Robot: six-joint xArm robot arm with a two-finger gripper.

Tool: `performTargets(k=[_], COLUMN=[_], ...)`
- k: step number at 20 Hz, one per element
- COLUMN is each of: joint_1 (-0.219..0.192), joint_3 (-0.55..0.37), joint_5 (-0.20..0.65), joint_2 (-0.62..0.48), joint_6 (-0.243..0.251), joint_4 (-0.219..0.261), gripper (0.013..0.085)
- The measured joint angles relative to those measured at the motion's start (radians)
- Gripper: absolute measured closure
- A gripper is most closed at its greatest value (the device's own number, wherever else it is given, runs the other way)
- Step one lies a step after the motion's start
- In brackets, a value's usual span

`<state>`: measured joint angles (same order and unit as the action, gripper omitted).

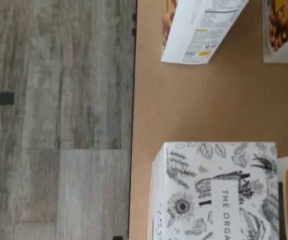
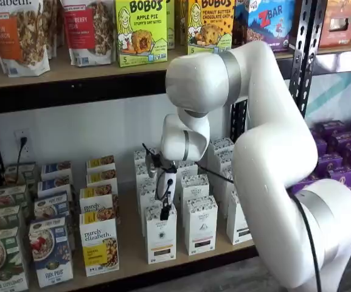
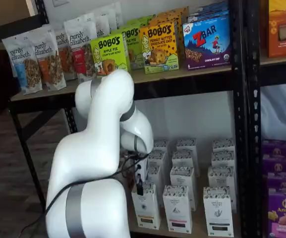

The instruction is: Pick up the white box with a yellow strip in the middle, on the bottom shelf, the fourth box from the left

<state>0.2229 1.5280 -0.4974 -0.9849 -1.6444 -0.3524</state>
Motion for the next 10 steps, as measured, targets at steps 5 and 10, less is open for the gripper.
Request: performTargets(k=[5, 10], joint_1=[-0.003, -0.005], joint_3=[0.05, 0.085], joint_5=[-0.004, -0.014], joint_2=[-0.048, -0.082], joint_6=[0.025, 0.04], joint_4=[0.032, 0.052], gripper=[0.013, 0.013])
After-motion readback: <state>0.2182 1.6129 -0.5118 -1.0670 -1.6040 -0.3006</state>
